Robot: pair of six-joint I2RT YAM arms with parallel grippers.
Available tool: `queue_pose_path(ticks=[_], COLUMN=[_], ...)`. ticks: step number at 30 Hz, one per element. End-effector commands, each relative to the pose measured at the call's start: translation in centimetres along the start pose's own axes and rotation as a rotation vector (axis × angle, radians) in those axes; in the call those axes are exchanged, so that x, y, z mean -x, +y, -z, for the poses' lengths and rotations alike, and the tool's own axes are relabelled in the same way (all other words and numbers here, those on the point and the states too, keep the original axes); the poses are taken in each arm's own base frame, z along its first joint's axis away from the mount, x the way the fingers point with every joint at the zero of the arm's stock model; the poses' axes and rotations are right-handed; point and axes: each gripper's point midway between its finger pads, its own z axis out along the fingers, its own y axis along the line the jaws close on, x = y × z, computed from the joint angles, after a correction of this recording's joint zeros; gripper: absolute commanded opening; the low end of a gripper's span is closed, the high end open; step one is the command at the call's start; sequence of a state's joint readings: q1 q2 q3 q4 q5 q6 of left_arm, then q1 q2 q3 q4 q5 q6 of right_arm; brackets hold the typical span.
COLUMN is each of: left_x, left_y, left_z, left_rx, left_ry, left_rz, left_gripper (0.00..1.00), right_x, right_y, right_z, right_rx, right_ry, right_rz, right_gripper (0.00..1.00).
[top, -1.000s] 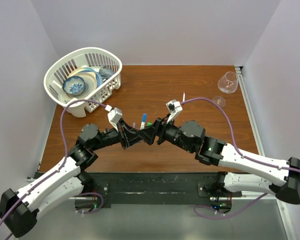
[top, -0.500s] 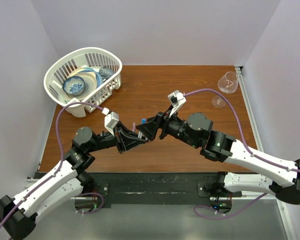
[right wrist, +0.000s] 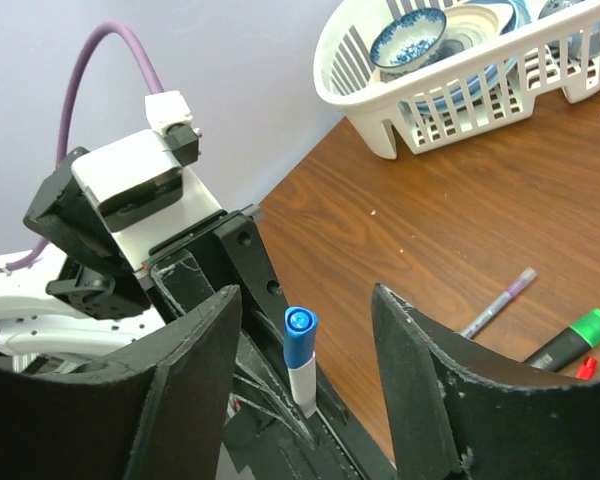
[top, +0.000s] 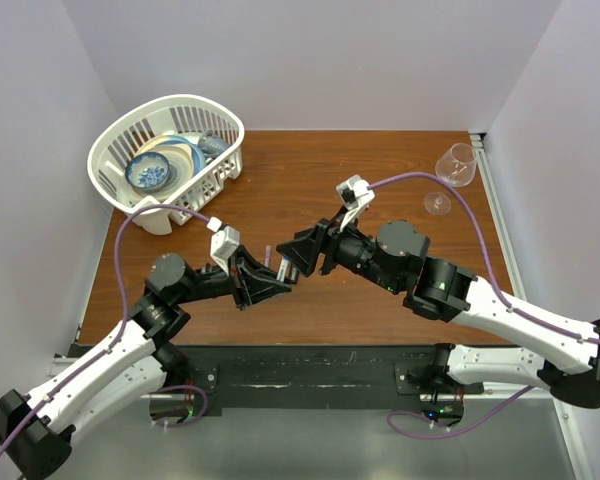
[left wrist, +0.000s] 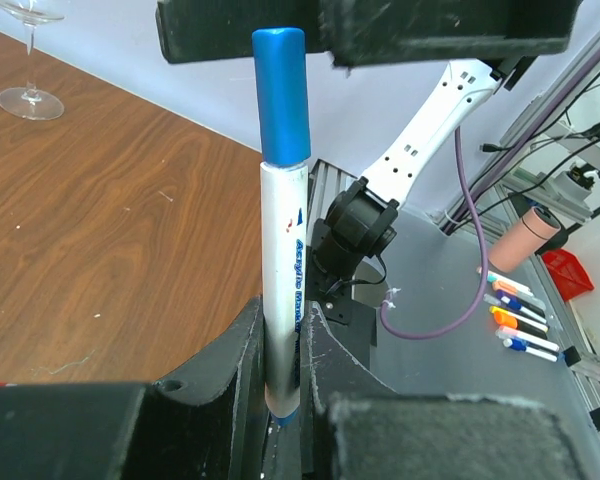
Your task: Insert the pens into the pen caps
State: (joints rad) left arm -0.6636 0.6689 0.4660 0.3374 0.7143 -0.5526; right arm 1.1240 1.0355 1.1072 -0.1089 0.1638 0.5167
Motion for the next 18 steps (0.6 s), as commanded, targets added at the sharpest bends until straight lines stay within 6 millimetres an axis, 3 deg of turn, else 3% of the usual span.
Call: queue_pose_path(ticks=[1,4,8,9,13,18], left_x=[1.2,1.3,1.4,1.8,2.5,2.7], left_y=[-0.7,-0.7,-0.6,-0.6,-1.4,-0.4], left_z=[-0.1,-0.2,-0.3,-0.3,-0.4,-1.2], left_rx=[-0.040,-0.039,-0.037,-0.038,-0.082,-0.052], left_ry=[-0.032,-0.035,-0.037,-0.052,-0.077,-0.049], left_rz=[-0.066,-0.069,-0.071,-0.084,-0.138,-0.146], left_gripper=[0.00,0.00,0.00,0.00,0.00,0.00], right_x=[1.0,0.4,-1.6,-2.4,-5.4,-7.7], right_y=[0.6,0.4,0.5,1.0,0.9,-0.1], right_z=[0.1,0.1,0.0,0.1,0.6,1.5], right_rx=[0.015,0.013,0.052,0.087,0.122,0.107], right_ry=[-0.018,-0.005,0.052,0.083,0.178,0.258], right_rz=[0.019,0.021,0.023,0.018,0.005,0.008], right_gripper=[0.55,0.43,0.04,0.00,0.00,0.00])
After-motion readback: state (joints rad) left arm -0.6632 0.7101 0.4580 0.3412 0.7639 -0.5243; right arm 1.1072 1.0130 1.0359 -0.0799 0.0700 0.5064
